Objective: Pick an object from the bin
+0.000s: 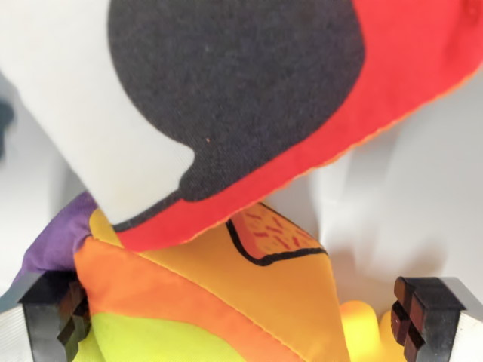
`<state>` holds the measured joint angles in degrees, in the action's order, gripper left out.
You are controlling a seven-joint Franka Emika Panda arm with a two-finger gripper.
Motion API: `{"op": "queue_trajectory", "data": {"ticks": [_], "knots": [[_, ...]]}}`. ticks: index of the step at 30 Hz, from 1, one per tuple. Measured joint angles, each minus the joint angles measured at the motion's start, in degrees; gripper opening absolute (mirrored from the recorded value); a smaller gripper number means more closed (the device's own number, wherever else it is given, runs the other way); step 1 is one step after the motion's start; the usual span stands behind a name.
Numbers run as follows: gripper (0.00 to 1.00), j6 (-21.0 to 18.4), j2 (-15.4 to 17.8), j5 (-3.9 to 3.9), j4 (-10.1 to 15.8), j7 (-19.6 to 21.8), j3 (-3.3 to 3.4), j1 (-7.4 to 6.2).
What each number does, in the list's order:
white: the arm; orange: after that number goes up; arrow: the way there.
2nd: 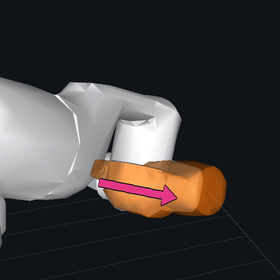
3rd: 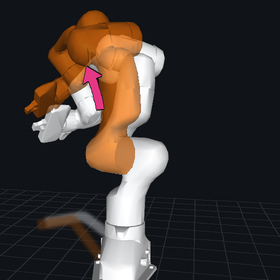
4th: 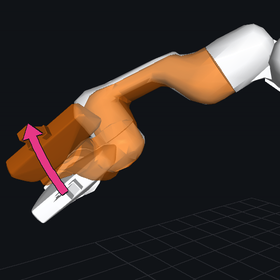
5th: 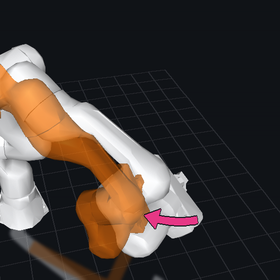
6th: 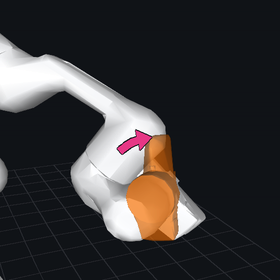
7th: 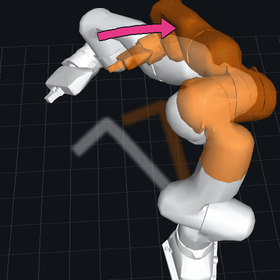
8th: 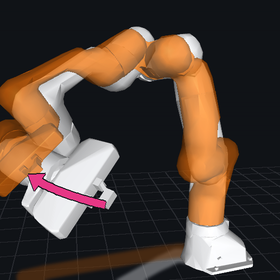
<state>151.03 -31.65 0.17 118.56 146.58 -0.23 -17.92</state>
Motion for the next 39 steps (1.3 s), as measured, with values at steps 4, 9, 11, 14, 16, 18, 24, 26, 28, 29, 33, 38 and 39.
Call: {"op": "queue_trajectory", "data": {"ticks": [4,9,11,14,16,18,24,26,28,29,33,38,39], "knots": [[0.00,0.14,-0.12,0.00,-0.03,0.00,0.01,-0.02],[0.00,0.15,-0.15,0.00,-0.04,0.00,0.02,-0.03],[0.00,0.16,-0.15,0.00,-0.04,0.00,0.02,-0.03],[0.00,0.19,-0.15,0.00,-0.09,0.00,0.02,-0.04],[0.00,0.23,-0.16,0.00,-0.14,0.00,0.02,-0.06],[0.00,0.25,-0.19,0.00,-0.18,0.00,0.02,-0.07],[0.00,0.27,-0.27,0.00,-0.19,0.00,0.02,-0.08],[0.00,0.27,-0.27,0.00,-0.19,0.00,0.02,-0.08],[0.00,0.27,-0.27,0.00,-0.19,0.00,0.02,-0.08],[0.00,0.27,-0.27,0.00,-0.19,0.00,0.02,-0.08],[0.00,0.27,-0.27,0.00,-0.19,0.00,0.02,-0.08],[0.00,0.32,0.09,0.00,-0.31,0.00,0.04,-0.05],[0.00,0.31,0.09,0.00,-0.31,0.00,0.04,-0.05]]}}
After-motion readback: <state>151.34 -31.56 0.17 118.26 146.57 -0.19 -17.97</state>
